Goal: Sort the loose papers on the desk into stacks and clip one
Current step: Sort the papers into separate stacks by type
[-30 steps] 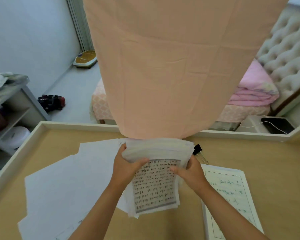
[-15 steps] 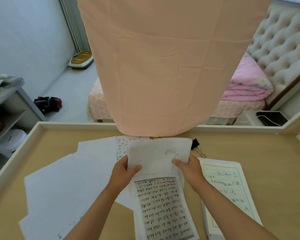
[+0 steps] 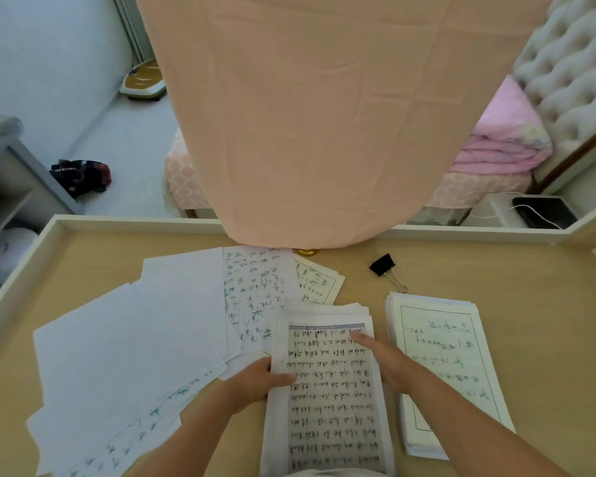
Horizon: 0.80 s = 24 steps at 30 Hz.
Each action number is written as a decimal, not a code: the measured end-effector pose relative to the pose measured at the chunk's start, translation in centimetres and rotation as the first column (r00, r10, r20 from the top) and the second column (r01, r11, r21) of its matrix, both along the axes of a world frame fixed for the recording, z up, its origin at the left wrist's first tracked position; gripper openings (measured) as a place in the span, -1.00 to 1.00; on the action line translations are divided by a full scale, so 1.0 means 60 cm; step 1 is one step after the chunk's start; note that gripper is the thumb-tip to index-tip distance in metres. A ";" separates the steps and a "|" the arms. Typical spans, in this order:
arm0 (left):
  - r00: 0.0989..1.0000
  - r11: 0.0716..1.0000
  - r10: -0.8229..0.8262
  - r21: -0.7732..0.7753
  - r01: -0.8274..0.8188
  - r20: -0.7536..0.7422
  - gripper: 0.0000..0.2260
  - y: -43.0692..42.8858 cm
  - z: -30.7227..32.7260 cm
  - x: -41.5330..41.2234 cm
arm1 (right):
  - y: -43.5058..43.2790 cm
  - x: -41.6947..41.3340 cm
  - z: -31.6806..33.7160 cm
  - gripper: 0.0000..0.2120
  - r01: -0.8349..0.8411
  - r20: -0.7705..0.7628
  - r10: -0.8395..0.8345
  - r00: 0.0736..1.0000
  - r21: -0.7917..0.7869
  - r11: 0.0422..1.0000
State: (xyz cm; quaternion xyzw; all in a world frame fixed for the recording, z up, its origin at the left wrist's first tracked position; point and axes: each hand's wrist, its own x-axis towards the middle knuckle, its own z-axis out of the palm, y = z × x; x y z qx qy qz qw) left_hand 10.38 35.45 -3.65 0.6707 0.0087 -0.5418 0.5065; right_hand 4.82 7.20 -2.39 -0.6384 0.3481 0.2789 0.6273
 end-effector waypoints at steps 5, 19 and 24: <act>0.949 0.971 0.222 0.037 -0.236 0.225 -0.61 -0.023 -0.002 0.001 | 0.029 -0.016 0.002 -0.70 -0.012 0.033 0.019 0.999 -0.193 0.981; 0.539 0.725 0.685 -0.382 -0.574 0.491 -0.53 -0.072 0.187 0.060 | 0.050 0.054 0.136 -0.56 0.174 0.631 -0.026 0.775 -0.173 0.969; 0.502 0.720 0.689 -0.418 -0.554 0.522 -0.52 -0.067 0.167 0.053 | 0.047 0.048 0.111 -0.56 0.225 0.599 -0.114 0.793 -0.114 0.968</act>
